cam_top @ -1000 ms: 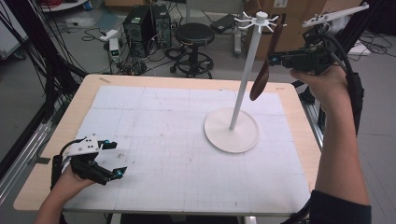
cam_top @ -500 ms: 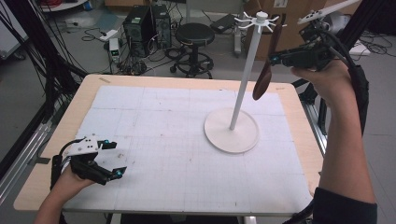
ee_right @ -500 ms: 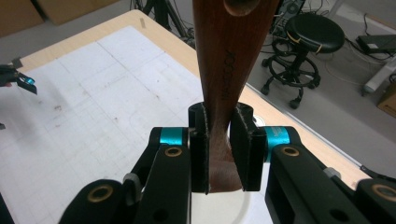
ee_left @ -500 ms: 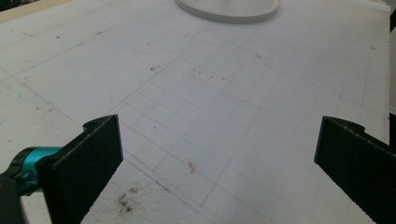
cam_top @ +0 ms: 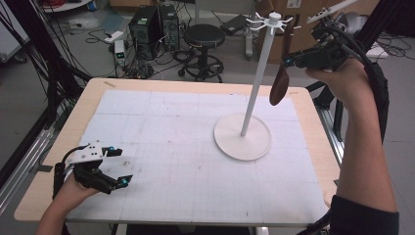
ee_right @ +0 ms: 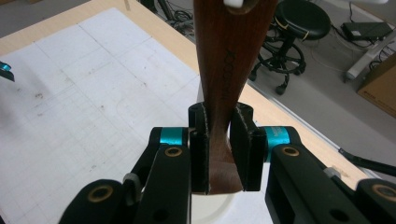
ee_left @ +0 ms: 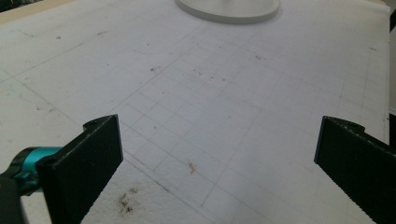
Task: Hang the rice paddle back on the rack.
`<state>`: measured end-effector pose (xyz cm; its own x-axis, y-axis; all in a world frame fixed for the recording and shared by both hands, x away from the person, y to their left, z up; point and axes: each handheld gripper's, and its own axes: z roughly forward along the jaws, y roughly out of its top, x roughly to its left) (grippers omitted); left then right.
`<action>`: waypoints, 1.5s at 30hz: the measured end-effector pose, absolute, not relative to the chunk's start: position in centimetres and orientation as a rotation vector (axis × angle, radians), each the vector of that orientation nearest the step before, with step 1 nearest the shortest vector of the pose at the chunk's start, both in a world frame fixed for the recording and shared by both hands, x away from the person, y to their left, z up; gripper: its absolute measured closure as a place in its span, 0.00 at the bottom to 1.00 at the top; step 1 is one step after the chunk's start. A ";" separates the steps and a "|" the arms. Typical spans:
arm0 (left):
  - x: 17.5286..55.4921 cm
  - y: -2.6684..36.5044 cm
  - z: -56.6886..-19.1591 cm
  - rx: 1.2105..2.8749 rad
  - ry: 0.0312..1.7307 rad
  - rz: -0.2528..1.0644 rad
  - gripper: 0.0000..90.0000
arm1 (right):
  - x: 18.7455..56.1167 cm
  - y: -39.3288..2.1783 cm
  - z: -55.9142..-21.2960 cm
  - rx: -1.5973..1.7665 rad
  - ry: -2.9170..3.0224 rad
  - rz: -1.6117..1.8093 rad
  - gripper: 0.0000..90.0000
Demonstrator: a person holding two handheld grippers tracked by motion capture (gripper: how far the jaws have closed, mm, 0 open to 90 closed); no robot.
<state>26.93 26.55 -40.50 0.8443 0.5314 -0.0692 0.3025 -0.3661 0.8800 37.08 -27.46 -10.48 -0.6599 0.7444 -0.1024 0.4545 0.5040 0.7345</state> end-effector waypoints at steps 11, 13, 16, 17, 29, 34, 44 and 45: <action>26.9 26.6 -40.4 1.974 0.616 0.278 0.02 | 37.9 -27.1 -10.9 1.001 2.357 0.984 0.87; 26.9 26.7 -40.4 1.975 0.614 0.278 0.02 | 37.9 -27.2 -10.9 1.004 2.358 0.989 0.86; 26.9 26.7 -40.4 1.977 0.611 0.281 0.02 | 38.0 -27.3 -11.1 1.001 2.376 1.011 0.86; 26.9 26.7 -40.4 1.973 0.616 0.280 0.02 | 38.0 -27.4 -11.1 1.005 2.379 1.021 0.86; 26.9 26.6 -40.4 1.972 0.614 0.280 0.02 | 36.9 -28.5 -12.4 0.959 2.373 1.170 0.54; 26.9 26.6 -40.3 1.972 0.613 0.281 0.02 | 36.0 -28.5 -13.6 0.930 2.359 1.269 0.41; 27.0 26.6 -40.1 1.965 0.614 0.275 0.02 | 35.0 -28.2 -16.1 0.889 2.337 1.411 0.16; 27.0 26.6 -40.0 1.964 0.616 0.275 0.02 | 34.9 -28.2 -16.3 0.888 2.334 1.423 0.15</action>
<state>26.98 26.61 -40.04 0.8433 0.5323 -0.0736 0.3006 -0.3537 0.8857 34.89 -28.20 -16.31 -0.7769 0.6237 0.0860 0.3619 0.3306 0.8716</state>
